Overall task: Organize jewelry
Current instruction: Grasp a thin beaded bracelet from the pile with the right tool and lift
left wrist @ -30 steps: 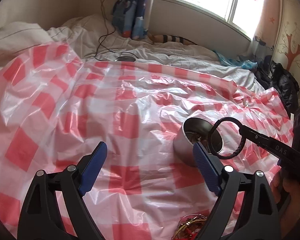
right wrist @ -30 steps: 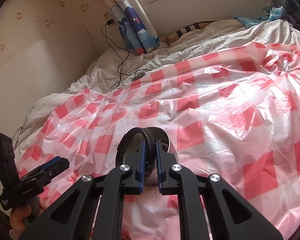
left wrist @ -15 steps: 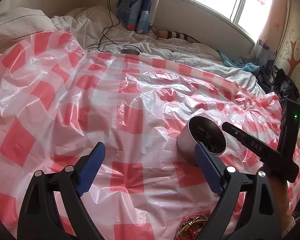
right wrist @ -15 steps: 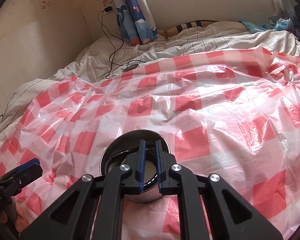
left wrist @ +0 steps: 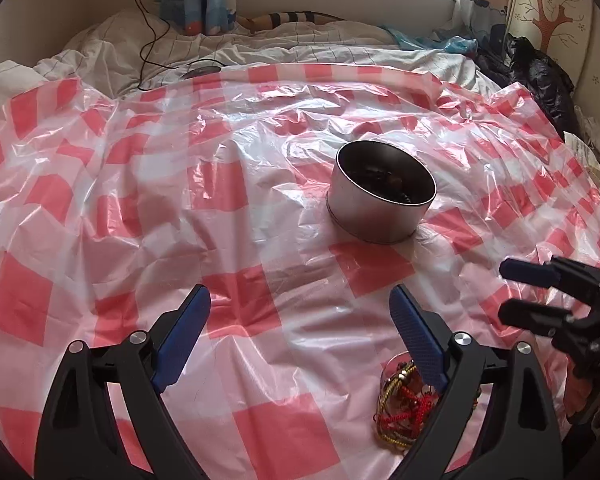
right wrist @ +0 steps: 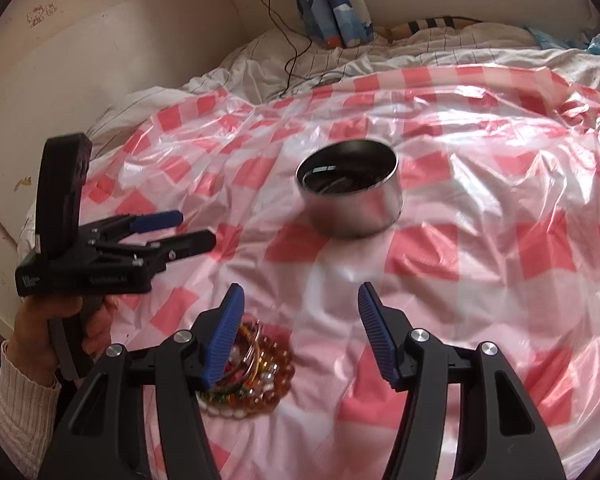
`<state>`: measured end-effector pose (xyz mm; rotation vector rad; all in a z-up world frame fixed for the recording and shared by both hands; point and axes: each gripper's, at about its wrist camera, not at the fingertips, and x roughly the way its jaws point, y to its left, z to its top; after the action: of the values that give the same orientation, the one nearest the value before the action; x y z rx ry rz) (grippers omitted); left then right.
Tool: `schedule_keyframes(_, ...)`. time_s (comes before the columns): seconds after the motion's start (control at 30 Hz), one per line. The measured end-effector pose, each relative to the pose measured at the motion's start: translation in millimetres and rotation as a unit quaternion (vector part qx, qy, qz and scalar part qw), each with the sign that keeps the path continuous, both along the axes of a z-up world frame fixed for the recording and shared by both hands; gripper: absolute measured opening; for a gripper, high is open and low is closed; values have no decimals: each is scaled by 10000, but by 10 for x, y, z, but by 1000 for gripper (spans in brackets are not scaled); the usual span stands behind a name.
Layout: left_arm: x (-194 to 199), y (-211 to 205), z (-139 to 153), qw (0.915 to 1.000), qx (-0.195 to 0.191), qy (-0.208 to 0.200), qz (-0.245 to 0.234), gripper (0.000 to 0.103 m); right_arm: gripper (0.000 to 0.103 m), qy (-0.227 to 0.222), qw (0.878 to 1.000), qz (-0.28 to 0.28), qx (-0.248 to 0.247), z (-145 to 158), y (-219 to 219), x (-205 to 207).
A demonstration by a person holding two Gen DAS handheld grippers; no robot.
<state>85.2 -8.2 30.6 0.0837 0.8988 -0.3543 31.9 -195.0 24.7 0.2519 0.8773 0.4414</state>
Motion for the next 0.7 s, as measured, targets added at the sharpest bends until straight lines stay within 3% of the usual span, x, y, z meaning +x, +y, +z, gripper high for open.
schedule_keyframes(0.07,-66,109,28,9999,-20,-28,97,87,55,256,9994,220,48,-74,110,8)
schedule_keyframes(0.23,-224,370,72,9995,-57,33,316,87,29,394,9972,617,-141,-150,284,-63)
schedule_keyframes(0.43,-375,390,176,9998,41,-101,146,90,18,663,9951,738,41,-274,331,-58)
schedule_keyframes(0.57,-407,362,202,9999,72,-118,72,90,4,531,9957,757,24,-233,343,-85)
schedule_keyframes(0.7,-391,334,193,10000,35,-74,48,91,4,301,9975,630,123,-131,268,-109)
